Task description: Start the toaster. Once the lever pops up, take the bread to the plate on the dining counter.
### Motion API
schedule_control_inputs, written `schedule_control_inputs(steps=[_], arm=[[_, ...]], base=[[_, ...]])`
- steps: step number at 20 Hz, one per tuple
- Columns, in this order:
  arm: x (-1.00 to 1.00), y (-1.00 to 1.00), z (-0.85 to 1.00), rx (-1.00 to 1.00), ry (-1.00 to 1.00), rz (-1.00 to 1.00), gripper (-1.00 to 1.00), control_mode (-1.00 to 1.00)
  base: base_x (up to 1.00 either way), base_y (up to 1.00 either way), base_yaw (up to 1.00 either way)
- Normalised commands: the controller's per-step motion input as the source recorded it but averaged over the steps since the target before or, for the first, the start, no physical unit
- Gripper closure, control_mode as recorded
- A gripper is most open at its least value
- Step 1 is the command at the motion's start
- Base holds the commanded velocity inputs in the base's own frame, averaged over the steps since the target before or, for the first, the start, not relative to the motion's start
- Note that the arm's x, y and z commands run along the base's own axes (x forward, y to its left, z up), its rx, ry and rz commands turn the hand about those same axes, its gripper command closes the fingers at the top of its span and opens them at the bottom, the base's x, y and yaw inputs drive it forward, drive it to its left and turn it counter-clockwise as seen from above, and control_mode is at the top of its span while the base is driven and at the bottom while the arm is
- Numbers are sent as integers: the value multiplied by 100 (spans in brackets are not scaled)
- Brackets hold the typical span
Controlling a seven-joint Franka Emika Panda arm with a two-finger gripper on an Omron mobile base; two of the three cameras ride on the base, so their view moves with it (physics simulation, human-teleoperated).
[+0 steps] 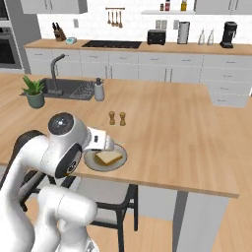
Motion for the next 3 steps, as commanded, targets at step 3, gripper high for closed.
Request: schedule_control_inputs(steps=[3], arm=[[-100,40,62,0,-29,-5,-100,-100]], base=[[0,0,0]])
